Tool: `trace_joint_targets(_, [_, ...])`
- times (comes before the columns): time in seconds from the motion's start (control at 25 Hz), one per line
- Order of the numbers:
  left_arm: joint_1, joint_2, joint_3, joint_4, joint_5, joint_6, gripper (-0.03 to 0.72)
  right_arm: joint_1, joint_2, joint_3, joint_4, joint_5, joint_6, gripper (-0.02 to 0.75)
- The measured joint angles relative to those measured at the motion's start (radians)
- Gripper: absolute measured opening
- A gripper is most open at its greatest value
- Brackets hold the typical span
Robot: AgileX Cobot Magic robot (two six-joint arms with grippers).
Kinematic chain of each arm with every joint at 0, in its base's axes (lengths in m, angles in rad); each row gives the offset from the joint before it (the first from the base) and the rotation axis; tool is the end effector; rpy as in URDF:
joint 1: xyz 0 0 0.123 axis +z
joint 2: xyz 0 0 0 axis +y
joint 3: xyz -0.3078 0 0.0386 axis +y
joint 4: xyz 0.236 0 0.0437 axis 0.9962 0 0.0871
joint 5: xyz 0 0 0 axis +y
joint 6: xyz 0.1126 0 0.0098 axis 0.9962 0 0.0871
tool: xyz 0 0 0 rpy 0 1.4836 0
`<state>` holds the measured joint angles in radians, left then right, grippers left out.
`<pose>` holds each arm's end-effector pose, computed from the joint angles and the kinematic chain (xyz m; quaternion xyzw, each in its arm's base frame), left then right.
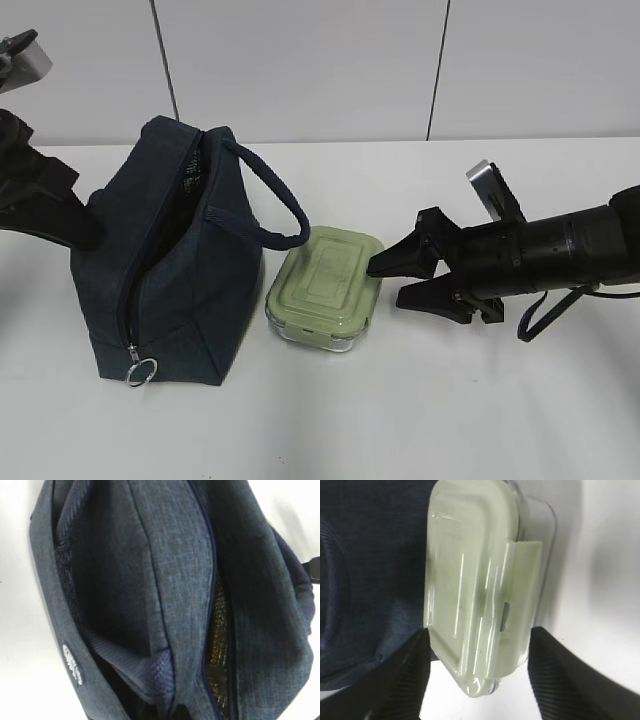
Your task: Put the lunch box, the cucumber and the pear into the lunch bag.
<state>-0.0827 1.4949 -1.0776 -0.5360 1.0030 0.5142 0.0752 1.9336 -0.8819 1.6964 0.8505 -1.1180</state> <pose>0.2745 -0.0716 0.2799 0.1717 0.9490 -0.2086 0.1628 0.3442 0.1105 0.1587 0.0943 0.8575 0.4731 0.1789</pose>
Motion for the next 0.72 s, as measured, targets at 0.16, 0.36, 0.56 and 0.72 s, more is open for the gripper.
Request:
trace_joint_targets(0.16, [0.000,0.000,0.000,0.001,-0.001,0.000,0.003,0.000,0.024,0.000,0.038,-0.022,-0.044,0.502])
trace_joint_targets(0.36, [0.000,0.000,0.000,0.001,-0.002,0.000,0.003,0.000,0.070,0.000,0.084,-0.020,-0.091,0.567])
trace_joint_targets(0.56, [0.000,0.000,0.000,0.002,-0.002,0.000,0.003,0.000,0.094,-0.004,0.088,-0.005,-0.128,0.583])
trace_joint_targets(0.72, [0.000,0.000,0.000,0.002,-0.003,0.000,0.003,0.000,0.094,-0.022,0.088,0.012,-0.133,0.585])
